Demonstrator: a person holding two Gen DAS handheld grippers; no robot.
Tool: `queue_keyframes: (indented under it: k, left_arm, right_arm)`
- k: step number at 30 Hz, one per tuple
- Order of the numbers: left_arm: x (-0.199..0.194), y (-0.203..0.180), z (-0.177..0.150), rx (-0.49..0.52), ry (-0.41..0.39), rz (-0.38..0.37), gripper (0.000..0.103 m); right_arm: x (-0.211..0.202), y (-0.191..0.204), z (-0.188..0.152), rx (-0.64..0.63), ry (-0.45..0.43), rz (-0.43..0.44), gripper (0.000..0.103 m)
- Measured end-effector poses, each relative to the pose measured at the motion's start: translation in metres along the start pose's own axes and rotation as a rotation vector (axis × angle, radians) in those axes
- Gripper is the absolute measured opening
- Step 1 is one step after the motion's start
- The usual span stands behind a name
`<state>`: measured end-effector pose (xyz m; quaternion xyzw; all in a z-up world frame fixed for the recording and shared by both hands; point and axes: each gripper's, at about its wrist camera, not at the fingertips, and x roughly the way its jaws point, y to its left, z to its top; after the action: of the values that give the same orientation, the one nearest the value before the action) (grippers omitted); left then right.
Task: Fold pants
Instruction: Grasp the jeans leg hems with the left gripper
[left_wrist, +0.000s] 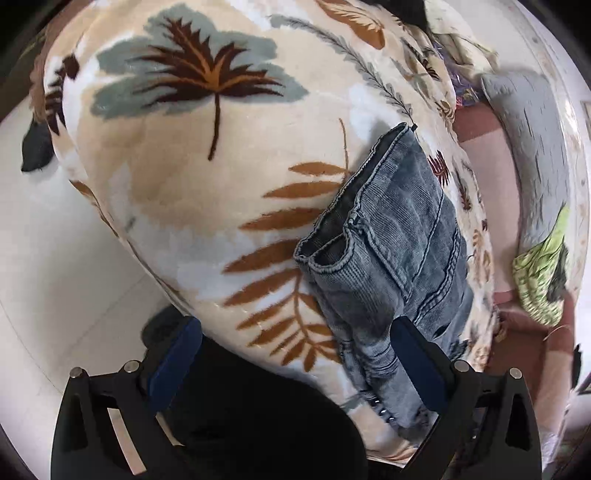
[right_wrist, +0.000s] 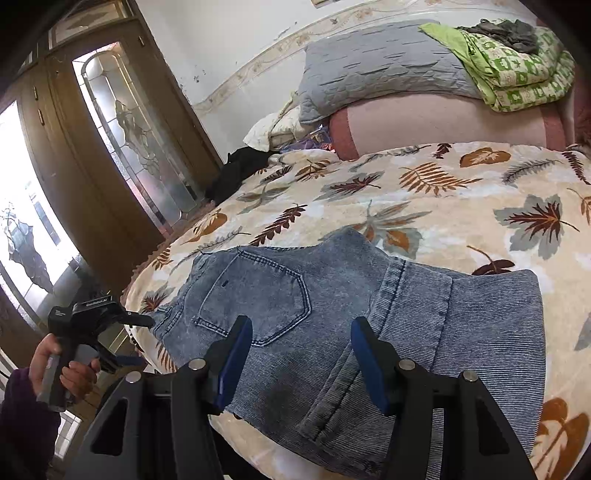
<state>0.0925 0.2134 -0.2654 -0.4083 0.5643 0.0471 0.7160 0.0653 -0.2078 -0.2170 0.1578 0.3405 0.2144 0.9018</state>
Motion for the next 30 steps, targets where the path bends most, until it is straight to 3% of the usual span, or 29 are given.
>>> queue_keyframes:
  k: [4, 7, 14, 16, 19, 21, 23, 28, 30]
  left_arm:
    - [-0.001, -0.01, 0.01, 0.014, -0.035, -0.006, 0.101]
    - [0.01, -0.013, 0.017, 0.011, -0.014, -0.018, 0.101]
    - [0.022, -0.012, 0.023, 0.025, -0.017, -0.096, 0.1]
    - [0.017, -0.015, 0.021, 0.037, -0.016, -0.16, 0.097]
    - [0.012, -0.026, 0.017, 0.093, -0.027, -0.163, 0.097]
    - [0.015, -0.027, 0.02, 0.103, -0.032, -0.168, 0.091]
    - [0.022, -0.025, 0.024, 0.081, -0.02, -0.176, 0.077]
    - [0.022, -0.021, 0.024, 0.084, -0.047, -0.195, 0.076]
    - [0.022, -0.019, 0.025, 0.078, -0.064, -0.207, 0.067]
  right_arm:
    - [0.003, 0.004, 0.0, -0.011, 0.005, 0.008, 0.06]
    - [0.004, 0.007, 0.0, -0.026, 0.003, 0.004, 0.059]
    - [0.007, 0.005, 0.0, -0.016, 0.011, 0.001, 0.059]
    - [0.008, 0.006, 0.0, -0.019, 0.015, 0.005, 0.06]
    - [0.012, 0.01, 0.0, -0.03, 0.02, 0.006, 0.059]
    - [0.013, 0.012, 0.0, -0.039, 0.022, 0.009, 0.059]
    - [0.014, 0.013, -0.001, -0.05, 0.023, 0.007, 0.059]
    - [0.015, 0.014, -0.002, -0.056, 0.028, 0.006, 0.059]
    - [0.016, 0.013, -0.002, -0.053, 0.028, 0.006, 0.059]
